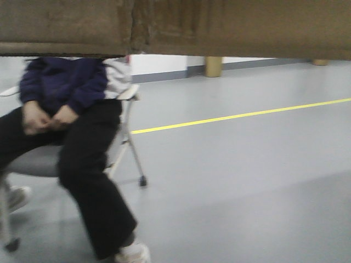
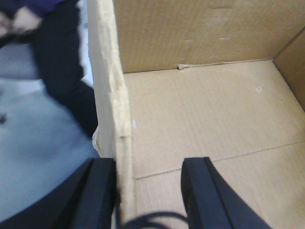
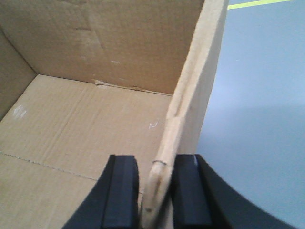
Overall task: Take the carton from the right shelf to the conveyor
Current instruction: 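Drive toward the red conveyor carrying the carton in both grippers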
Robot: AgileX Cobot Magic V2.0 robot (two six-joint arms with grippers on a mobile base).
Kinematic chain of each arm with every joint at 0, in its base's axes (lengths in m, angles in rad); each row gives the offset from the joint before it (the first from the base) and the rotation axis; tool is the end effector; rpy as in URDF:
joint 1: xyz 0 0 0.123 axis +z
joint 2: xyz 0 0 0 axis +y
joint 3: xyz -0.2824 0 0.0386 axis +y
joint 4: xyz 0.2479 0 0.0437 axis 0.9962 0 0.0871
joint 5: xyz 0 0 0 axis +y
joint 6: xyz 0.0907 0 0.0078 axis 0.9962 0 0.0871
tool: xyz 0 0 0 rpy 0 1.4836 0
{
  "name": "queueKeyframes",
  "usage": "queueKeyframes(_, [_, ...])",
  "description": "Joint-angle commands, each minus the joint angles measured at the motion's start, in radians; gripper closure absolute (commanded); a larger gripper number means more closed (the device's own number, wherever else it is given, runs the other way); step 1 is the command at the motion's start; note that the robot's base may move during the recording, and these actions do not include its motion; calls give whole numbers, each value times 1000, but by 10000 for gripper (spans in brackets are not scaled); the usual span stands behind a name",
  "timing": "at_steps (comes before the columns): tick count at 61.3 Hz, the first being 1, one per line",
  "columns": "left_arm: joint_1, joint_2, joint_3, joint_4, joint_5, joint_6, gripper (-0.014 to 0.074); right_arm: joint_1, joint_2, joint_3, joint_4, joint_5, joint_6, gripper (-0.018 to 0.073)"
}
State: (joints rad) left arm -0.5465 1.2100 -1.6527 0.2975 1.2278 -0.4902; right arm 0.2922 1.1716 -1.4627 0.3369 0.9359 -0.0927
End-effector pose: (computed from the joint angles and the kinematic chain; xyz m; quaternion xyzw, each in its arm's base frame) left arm 0.1920 -0.0874 0.4912 0.0114 0.8963 -0.0790 0.4362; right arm 0.2098 0.0884 0.4668 -0.1438 0.8502 0.2131 0.4594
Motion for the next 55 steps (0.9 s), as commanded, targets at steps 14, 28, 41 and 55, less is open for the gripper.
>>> queueKeyframes(14, [-7,-19,-10,4,-7,37,605,-9,-7,0,-42,-55,-24,628])
queueKeyframes(28, [-7,-19,-10,4,-7,37,605,-9,-7,0,-42,-55,-24,628])
queueKeyframes(41, [-7,-19,-10,6,-7,37,605,-9,-7,0,-42,-55,-24,628])
queueKeyframes(55, [-7,-19,-10,13,-7,37,605,-9,-7,0,-42,-55,-24,628])
